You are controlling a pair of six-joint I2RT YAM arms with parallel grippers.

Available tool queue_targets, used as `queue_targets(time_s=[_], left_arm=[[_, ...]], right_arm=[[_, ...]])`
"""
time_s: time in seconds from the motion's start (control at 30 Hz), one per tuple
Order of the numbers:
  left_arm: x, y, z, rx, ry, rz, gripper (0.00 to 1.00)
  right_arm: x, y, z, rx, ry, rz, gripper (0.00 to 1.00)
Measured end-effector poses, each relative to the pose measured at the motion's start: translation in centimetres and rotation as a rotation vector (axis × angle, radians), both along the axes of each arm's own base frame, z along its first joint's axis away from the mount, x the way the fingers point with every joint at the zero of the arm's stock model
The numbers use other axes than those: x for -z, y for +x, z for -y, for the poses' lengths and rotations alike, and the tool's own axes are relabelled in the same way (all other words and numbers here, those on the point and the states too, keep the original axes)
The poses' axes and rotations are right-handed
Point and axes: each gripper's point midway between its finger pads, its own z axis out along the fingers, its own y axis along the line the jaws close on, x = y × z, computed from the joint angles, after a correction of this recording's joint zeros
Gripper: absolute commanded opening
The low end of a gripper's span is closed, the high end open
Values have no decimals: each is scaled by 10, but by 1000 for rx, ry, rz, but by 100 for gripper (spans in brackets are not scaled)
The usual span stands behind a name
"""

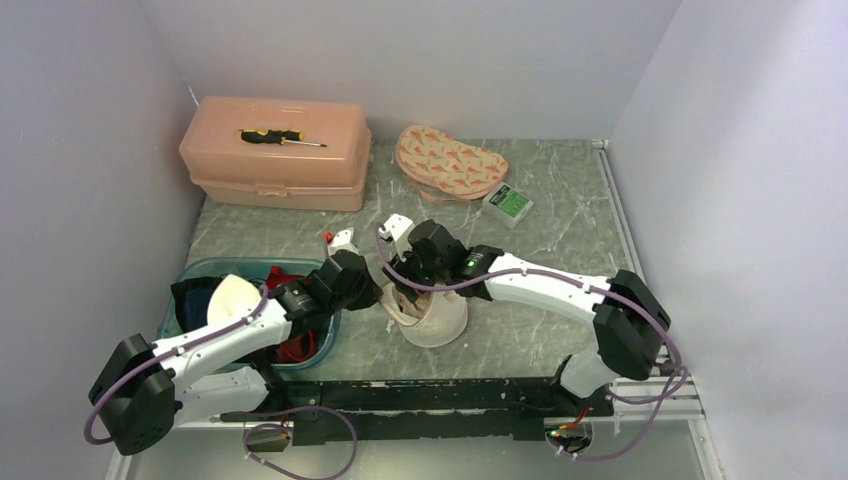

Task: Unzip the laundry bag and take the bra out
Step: Open the laundry bag at the center of the board.

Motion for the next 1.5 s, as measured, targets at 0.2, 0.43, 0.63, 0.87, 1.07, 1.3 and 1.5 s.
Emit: queue_targets(time_s=[0.2, 0.43, 0.63, 0.87, 1.07, 1.3, 1.5], left_arm=[[-1, -1, 1, 5, -5, -1, 3], [-6, -2, -1, 5, -14, 7, 3], [-10, -3, -1, 5, -13, 6, 15], [-37, -2, 1, 28, -28, 39, 76], [-75, 0, 4, 71, -91, 114, 83], [-65, 8, 16, 242, -34, 77, 82], [-39, 16, 29, 383, 4, 2, 81]], right_arm=[[15, 7, 6, 14, -71, 27, 42], [6, 20, 14, 79, -70, 100, 5], [-31, 13, 25, 88, 56, 196, 0], [-84, -15, 41, 37, 263, 338, 0], [-104, -35, 57, 4, 400, 414, 0], [-110, -52, 75, 5, 518, 456, 0], [-106, -60, 85, 19, 563, 451, 0]])
